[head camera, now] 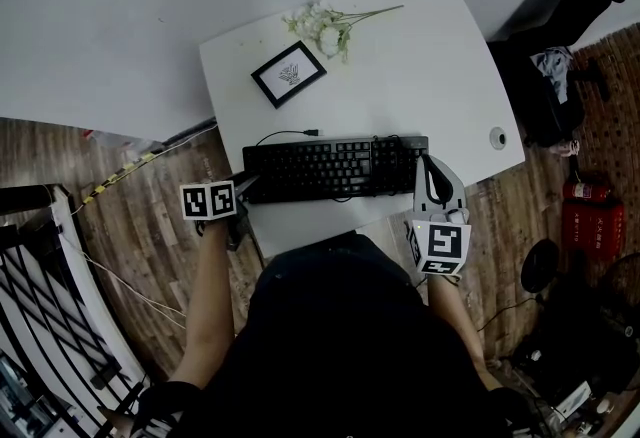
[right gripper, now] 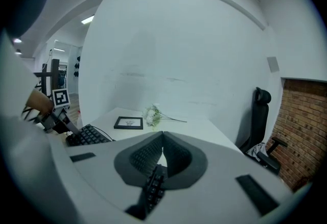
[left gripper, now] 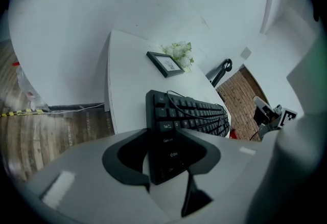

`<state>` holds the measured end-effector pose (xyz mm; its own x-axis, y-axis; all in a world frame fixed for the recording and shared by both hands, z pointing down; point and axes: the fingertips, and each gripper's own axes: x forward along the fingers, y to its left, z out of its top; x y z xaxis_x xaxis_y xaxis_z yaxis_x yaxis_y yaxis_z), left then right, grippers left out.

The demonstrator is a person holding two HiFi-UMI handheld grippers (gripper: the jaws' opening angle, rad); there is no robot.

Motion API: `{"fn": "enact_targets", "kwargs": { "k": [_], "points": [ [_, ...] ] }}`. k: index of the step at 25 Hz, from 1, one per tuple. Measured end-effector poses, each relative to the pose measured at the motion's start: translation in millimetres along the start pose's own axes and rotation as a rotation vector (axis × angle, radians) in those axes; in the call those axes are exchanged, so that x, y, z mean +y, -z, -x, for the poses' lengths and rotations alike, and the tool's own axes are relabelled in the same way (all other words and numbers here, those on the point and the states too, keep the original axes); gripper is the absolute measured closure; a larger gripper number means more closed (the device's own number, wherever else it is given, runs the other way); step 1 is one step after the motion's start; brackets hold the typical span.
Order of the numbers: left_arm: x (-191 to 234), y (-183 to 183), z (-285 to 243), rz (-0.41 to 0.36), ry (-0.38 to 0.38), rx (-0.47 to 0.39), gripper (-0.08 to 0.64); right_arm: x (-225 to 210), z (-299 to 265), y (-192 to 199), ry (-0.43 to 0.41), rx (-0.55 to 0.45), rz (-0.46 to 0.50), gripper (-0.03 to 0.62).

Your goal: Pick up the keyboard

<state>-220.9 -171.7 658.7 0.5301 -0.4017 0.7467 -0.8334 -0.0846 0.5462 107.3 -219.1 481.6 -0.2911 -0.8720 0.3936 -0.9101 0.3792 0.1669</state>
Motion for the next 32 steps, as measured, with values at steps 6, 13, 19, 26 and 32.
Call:
{"fn": "enact_targets", "kwargs": {
  "k": [6, 13, 19, 26, 32],
  "points": [
    [-0.8, 0.2, 2.7, 0.006, -0.031, 0.012, 0.385, -6.3, -0.4, 19.5, 0.003, 0.046, 0.01, 0.581],
    [-9.5, -7.4, 15.9, -0.022, -0.057, -0.004, 0.385, -23.9, -4.6, 57.0, -0.014, 0.165, -0.016, 0.581],
    [-17.8, -13.1, 23.7, -0.039, -0.062, -0.025, 0.387, -46.5, -6.0, 105.6, -0.039, 0.341, -0.112, 0.58],
    [-22.1, -16.5, 28.6, -0.05, -0.072, -0.031, 0.387, -48.3, -16.8, 143.9, -0.186, 0.492, -0.282, 0.496],
    [-25.6, -19.1, 33.2, -0.059, -0.078, -0.026, 0.387, -37.2, -26.4, 167.8, -0.332, 0.595, -0.408, 0.439]
  ]
}}
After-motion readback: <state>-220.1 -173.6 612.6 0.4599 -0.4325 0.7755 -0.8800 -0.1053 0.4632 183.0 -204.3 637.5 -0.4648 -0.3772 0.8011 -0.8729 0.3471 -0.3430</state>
